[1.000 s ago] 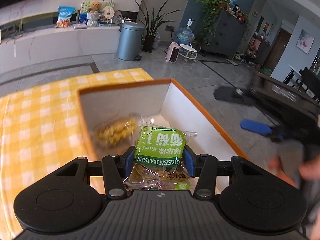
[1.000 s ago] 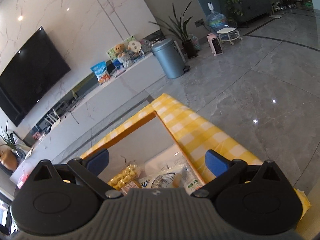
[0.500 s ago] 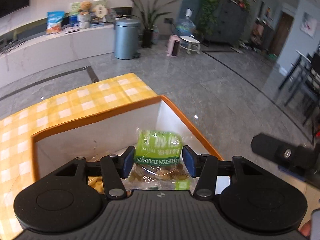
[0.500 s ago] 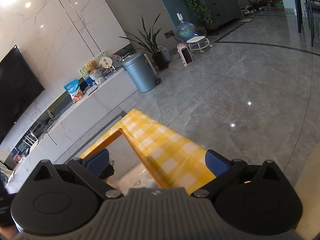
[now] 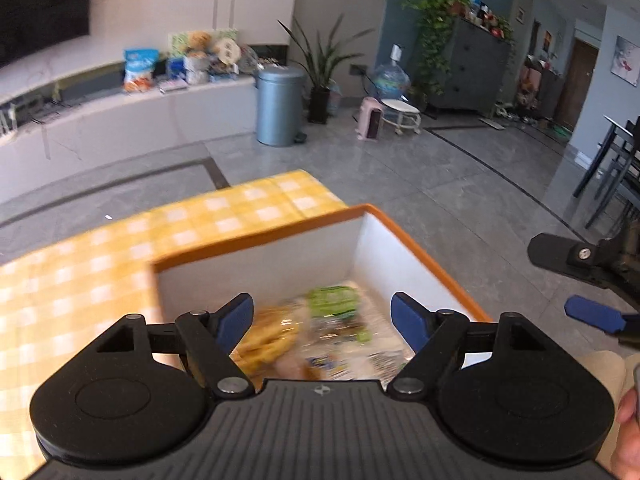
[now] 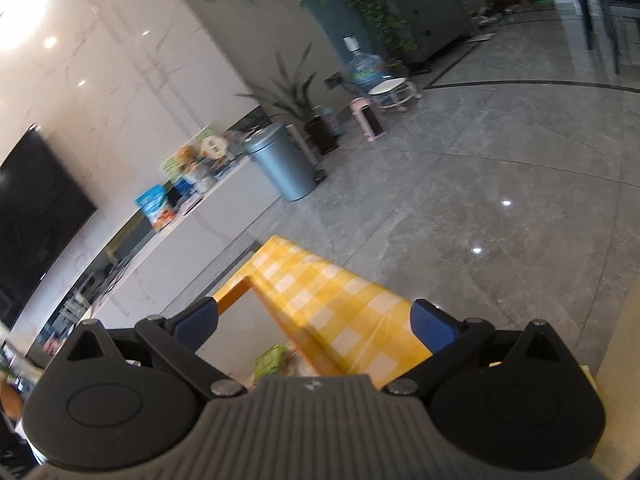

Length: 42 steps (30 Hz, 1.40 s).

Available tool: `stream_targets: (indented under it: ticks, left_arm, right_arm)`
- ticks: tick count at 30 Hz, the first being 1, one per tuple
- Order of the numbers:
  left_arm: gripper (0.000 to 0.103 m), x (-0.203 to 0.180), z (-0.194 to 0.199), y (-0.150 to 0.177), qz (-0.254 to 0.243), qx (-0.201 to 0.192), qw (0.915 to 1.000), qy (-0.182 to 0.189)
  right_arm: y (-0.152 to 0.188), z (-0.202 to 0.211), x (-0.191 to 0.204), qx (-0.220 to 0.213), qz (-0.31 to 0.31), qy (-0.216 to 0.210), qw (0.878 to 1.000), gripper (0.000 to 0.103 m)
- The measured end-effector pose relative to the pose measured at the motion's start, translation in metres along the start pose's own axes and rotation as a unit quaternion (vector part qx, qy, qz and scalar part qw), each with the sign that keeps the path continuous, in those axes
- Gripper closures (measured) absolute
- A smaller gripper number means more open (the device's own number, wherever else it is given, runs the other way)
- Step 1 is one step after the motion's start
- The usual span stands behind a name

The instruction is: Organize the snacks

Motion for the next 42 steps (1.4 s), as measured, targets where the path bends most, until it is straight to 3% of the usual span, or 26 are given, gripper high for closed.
stream_targets:
  ticks: [1, 5, 8, 10, 13, 15, 16, 17, 20, 22, 28, 30, 33, 39, 42]
  left_arm:
    - [0.011, 0.006, 0.007, 0.002, 0.000, -0.003, 1.0000, -0.008]
    - [0.011, 0.026, 0.027, 0.016, 0.005, -0.006, 0.9995, -0.030]
    - [0.011, 0.041, 0.032, 0.031, 0.035, 0.008, 0.9981, -0.050]
    - [0.011, 0.048, 0.037, 0.041, 0.052, 0.007, 0.9974, -0.049]
    - [0.011, 0.058, 0.042, 0.057, 0.062, 0.006, 0.9972, -0.040]
    - [0.011, 0.063, 0.042, 0.067, 0.072, 0.014, 0.9966, -0.039]
    - [0.011, 0.064, 0.041, 0.071, 0.074, 0.018, 0.9964, -0.037]
    - [0.011, 0.066, 0.043, 0.074, 0.078, 0.018, 0.9962, -0.035]
    - [0.012, 0.073, 0.048, 0.082, 0.105, 0.013, 0.9943, -0.006]
    - [0.012, 0.074, 0.050, 0.083, 0.103, 0.018, 0.9945, 0.001]
    - [0.013, 0.077, 0.059, 0.086, 0.092, 0.016, 0.9952, -0.029]
    - [0.013, 0.078, 0.063, 0.089, 0.093, 0.020, 0.9949, -0.031]
    - [0.013, 0.080, 0.075, 0.090, 0.088, 0.015, 0.9949, -0.047]
    - [0.013, 0.074, 0.114, 0.089, 0.077, -0.011, 0.9950, -0.063]
    - [0.013, 0.066, 0.135, 0.091, 0.073, -0.020, 0.9949, -0.068]
  right_arm:
    - [0.002, 0.000, 0.005, 0.006, 0.013, -0.009, 1.000, 0.005]
    - [0.010, 0.002, 0.025, 0.008, 0.058, -0.028, 0.998, 0.044]
    - [0.021, -0.001, 0.040, 0.045, 0.097, -0.047, 0.993, 0.059]
    - [0.035, -0.005, 0.049, 0.098, 0.128, -0.056, 0.985, 0.059]
    - [0.062, -0.016, 0.061, 0.159, 0.195, -0.014, 0.968, 0.047]
    - [0.088, -0.025, 0.065, 0.198, 0.258, 0.020, 0.945, 0.052]
    - [0.100, -0.027, 0.064, 0.212, 0.277, 0.035, 0.936, 0.059]
    - [0.110, -0.030, 0.063, 0.226, 0.289, 0.049, 0.929, 0.065]
    - [0.128, -0.035, 0.059, 0.253, 0.309, 0.066, 0.914, 0.067]
    - [0.133, -0.038, 0.060, 0.266, 0.305, 0.062, 0.912, 0.068]
    - [0.152, -0.049, 0.070, 0.293, 0.298, 0.019, 0.908, 0.069]
    - [0.162, -0.051, 0.078, 0.301, 0.303, 0.013, 0.904, 0.074]
    - [0.161, -0.052, 0.079, 0.292, 0.304, 0.017, 0.907, 0.074]
    - [0.131, -0.001, 0.081, 0.200, 0.267, 0.011, 0.943, 0.073]
    - [0.121, 0.038, 0.085, 0.153, 0.264, 0.006, 0.952, 0.072]
Point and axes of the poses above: each gripper's, at about its wrist camera, not at the fingertips, and z roughly against the way its jaws point, x to its left, y to its underside, the point moved 7 cm from there along -z, roughly the way its jaws point, and after that the axes turned 5 degrees about x, right-handed, at the moved point
